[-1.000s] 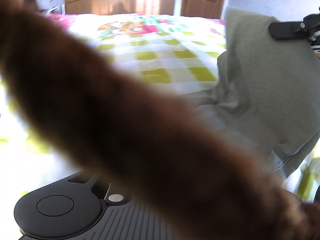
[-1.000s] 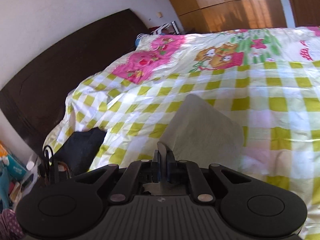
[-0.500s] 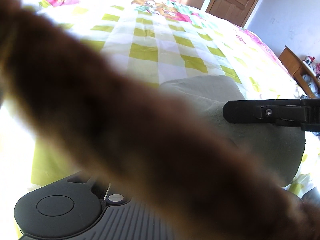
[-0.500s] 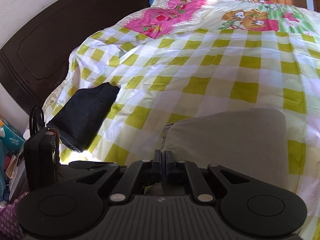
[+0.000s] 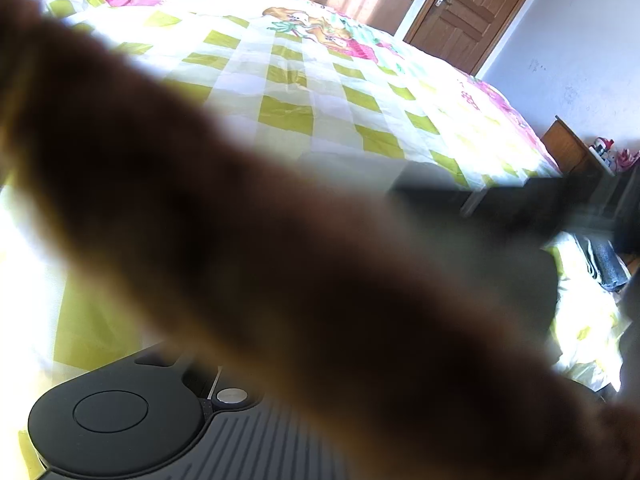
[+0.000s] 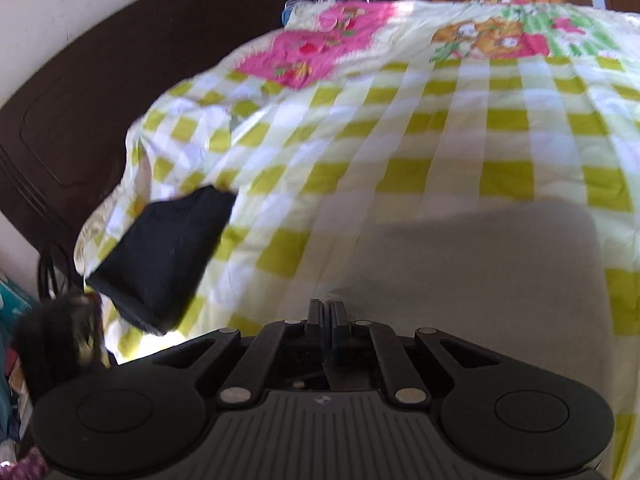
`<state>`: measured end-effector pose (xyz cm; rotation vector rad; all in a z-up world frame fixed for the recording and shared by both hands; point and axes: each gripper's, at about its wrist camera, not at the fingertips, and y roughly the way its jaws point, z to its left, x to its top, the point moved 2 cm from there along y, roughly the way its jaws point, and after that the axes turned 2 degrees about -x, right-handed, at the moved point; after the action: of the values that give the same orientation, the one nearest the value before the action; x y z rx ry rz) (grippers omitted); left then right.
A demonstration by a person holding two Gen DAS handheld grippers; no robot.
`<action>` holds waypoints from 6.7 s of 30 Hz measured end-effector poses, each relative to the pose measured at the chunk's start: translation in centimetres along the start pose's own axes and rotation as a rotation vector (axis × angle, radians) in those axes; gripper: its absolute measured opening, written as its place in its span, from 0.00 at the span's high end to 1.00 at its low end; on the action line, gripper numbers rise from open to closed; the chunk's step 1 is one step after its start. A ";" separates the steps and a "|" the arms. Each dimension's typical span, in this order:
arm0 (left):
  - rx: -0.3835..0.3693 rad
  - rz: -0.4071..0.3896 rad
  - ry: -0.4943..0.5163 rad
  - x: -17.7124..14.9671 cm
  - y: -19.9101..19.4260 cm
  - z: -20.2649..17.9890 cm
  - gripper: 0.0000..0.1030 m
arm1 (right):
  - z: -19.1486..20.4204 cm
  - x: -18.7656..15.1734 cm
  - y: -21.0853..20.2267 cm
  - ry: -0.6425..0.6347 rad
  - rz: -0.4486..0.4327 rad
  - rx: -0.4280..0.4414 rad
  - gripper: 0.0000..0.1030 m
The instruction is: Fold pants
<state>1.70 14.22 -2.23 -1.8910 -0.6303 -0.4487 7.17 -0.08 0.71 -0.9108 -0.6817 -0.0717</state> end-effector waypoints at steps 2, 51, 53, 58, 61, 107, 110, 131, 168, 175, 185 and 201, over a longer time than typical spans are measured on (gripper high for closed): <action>0.005 0.021 0.006 -0.1 0.2 -0.1 0.80 | -0.3 -0.7 0.8 0.005 0.018 0.000 0.79; -0.042 -0.087 -0.017 -1.1 -3.9 -0.4 0.87 | 5.9 3.7 4.5 -0.388 0.008 -0.139 0.79; -0.019 -0.051 -0.044 -1.5 -3.4 0.4 0.87 | 6.6 2.6 6.6 -0.447 0.059 -0.120 0.79; 0.004 0.029 -0.106 -2.6 -2.3 1.8 0.87 | 6.7 1.0 9.1 -0.484 0.137 -0.015 0.79; 0.009 0.051 -0.125 -2.5 -2.1 2.3 0.87 | 6.9 0.5 10.0 -0.518 0.196 0.053 0.73; -0.014 0.043 0.055 4.8 6.7 -5.2 0.57 | -18.1 -2.0 -8.1 0.093 0.021 -0.158 0.68; -0.009 0.012 0.155 5.6 7.5 -7.5 0.59 | -18.0 -2.7 -10.1 0.036 0.011 -0.272 0.67; -0.006 -0.006 0.177 2.9 3.7 -6.7 0.62 | -11.1 7.9 1.1 -0.324 0.066 -0.067 0.76; 0.132 -0.041 0.225 0.9 2.3 -6.8 0.80 | -11.8 -1.0 -3.1 -0.113 -0.056 -0.256 0.75; 0.166 -0.018 0.238 0.8 2.3 -7.4 0.77 | -11.2 -2.2 -6.6 -0.072 -0.143 -0.271 0.75; 0.175 -0.025 0.292 0.1 1.7 -9.1 0.77 | -11.1 -5.6 -7.6 -0.058 -0.121 -0.308 0.74; 0.210 0.022 0.319 -1.0 2.3 -9.2 0.77 | -11.7 -6.5 -8.6 -0.013 -0.170 -0.297 0.72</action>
<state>2.16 4.78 -0.91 -1.5834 -0.4257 -0.6301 5.14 -15.67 -1.89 -1.1368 -0.7723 -0.3253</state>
